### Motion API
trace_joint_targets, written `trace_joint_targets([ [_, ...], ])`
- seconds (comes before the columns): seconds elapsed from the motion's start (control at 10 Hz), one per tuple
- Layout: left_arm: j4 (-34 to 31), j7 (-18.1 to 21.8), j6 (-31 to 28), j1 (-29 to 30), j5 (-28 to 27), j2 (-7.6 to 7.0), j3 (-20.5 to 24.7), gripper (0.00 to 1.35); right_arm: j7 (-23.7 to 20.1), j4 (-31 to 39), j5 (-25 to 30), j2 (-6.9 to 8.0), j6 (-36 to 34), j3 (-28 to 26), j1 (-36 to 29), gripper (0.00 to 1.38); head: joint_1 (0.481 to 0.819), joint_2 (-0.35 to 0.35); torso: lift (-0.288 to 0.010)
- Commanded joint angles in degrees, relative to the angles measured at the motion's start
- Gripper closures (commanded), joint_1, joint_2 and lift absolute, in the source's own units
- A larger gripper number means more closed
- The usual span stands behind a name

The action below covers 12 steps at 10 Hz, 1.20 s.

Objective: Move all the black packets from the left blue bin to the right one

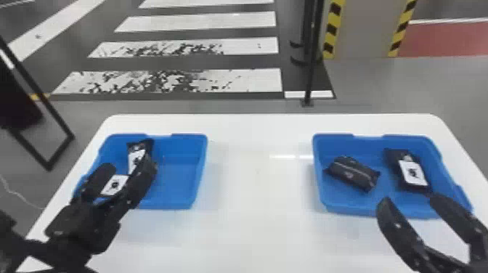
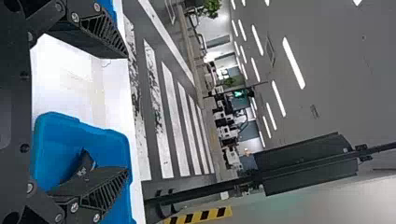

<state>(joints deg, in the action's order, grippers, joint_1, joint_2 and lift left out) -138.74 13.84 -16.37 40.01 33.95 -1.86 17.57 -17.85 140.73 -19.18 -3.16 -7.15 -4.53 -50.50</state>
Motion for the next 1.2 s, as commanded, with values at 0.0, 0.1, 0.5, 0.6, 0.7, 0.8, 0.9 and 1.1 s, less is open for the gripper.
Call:
trace_joint_targets([
  [0.0, 2.1, -0.3, -1.3, -2.2, -1.0, 0.01, 2.1, 0.17, -0.2, 2.1, 0.0, 0.00, 0.7, 0.2, -3.4, 0.18, 0.695, 0.149, -0.140],
  [0.1, 4.0, -0.7, -2.6, -4.0, -2.1, 0.01, 3.2, 0.17, -0.5, 2.5, -0.2, -0.26, 0.7, 0.1, -4.3, 0.18, 0.695, 0.162, -0.140],
  [0.5, 14.4, -1.2, -13.7, -17.9, -9.2, -1.31, 7.2, 0.17, -1.4, 1.6, -1.4, -0.70, -0.6, 0.4, -4.6, 0.18, 0.695, 0.274, -0.140],
  [0.6, 17.2, -1.7, -17.0, -21.4, -9.5, -2.10, 7.1, 0.17, -1.7, 1.2, -1.6, -0.70, -0.9, 0.4, -4.5, 0.19, 0.695, 0.282, -0.140],
  [0.7, 19.7, -2.7, -19.2, -24.3, -10.0, -2.54, 7.1, 0.17, -1.8, 0.8, -2.3, -0.70, -1.3, 0.4, -4.3, 0.19, 0.695, 0.288, -0.140],
  [0.8, 22.9, -3.3, -21.3, -27.4, -10.1, -2.89, 7.2, 0.17, -1.8, 0.5, -2.6, -0.70, -1.7, 0.4, -4.3, 0.19, 0.695, 0.293, -0.140],
  [0.9, 26.0, -3.5, -24.3, -30.3, -10.6, -3.41, 7.2, 0.17, -1.9, 0.4, -2.8, -0.70, -1.8, 0.4, -4.2, 0.19, 0.695, 0.297, -0.140],
  [1.1, 32.4, -5.6, -26.5, -35.5, -10.6, -5.00, 5.9, 0.17, -2.3, 0.1, -3.0, -0.70, -2.3, 0.4, -3.9, 0.19, 0.695, 0.301, -0.140],
])
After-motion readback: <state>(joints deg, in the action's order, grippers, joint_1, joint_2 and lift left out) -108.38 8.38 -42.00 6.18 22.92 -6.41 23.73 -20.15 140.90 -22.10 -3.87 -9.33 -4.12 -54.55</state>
